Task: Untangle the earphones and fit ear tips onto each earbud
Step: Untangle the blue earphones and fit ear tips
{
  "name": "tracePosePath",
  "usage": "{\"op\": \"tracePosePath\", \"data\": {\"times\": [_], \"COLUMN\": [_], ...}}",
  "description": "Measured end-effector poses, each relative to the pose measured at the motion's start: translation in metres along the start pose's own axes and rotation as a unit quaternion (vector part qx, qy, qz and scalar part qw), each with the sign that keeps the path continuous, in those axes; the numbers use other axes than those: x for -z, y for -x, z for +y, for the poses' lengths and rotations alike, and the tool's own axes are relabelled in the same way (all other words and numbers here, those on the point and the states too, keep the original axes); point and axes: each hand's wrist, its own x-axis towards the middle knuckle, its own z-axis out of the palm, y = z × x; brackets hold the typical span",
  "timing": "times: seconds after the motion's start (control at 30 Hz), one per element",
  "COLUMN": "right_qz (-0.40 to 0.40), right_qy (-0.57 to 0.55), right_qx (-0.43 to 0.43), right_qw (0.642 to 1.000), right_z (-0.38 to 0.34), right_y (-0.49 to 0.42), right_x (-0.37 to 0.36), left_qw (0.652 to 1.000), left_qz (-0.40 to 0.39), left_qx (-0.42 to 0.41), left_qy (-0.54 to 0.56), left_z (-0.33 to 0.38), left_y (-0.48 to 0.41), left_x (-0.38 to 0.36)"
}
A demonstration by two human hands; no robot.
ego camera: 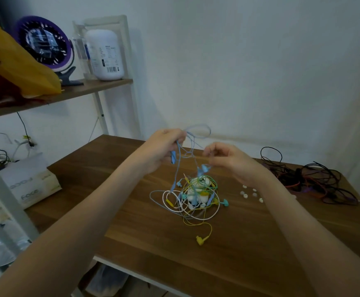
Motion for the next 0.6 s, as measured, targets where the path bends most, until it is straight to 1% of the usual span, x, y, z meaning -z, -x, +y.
{"op": "tracePosePath", "data": {"times": [0.07, 0.13, 0.2, 0.33, 0.47, 0.53, 0.6], "right_qz": [0.006, 0.010, 0.009, 0.024, 0.017, -0.003, -0.047], "right_qy": [0.099, 0.124, 0.107, 0.033, -0.027, -0.033, -0.005], "right_qx": [-0.042, -0.065, -0.078, -0.087, -0.043, -0.028, -0.029], "right_qw": [0.994, 0.990, 0.991, 0.995, 0.999, 0.999, 0.998], "right_z": [0.004, 0.007, 0.006, 0.005, -0.001, -0.006, -0.007], "right_y": [-0.003, -0.004, -0.006, -0.009, -0.014, -0.016, -0.019], "right_x": [-0.005, -0.010, -0.015, -0.020, -0.024, -0.028, -0.033], "left_qw": [0.999, 0.999, 0.998, 0.998, 0.999, 1.000, 1.000], "left_qz": [0.021, 0.031, 0.033, 0.026, 0.011, 0.008, 0.015], "left_qx": [-0.004, -0.004, -0.005, -0.002, 0.000, -0.008, -0.020], "left_qy": [0.032, 0.042, 0.052, 0.054, 0.035, 0.018, 0.007], "left_z": [-0.004, -0.008, -0.009, -0.012, -0.008, -0.004, 0.001], "left_y": [-0.002, -0.003, -0.002, 0.000, 0.003, 0.004, 0.005], "left_x": [0.007, 0.011, 0.014, 0.023, 0.030, 0.029, 0.028]}}
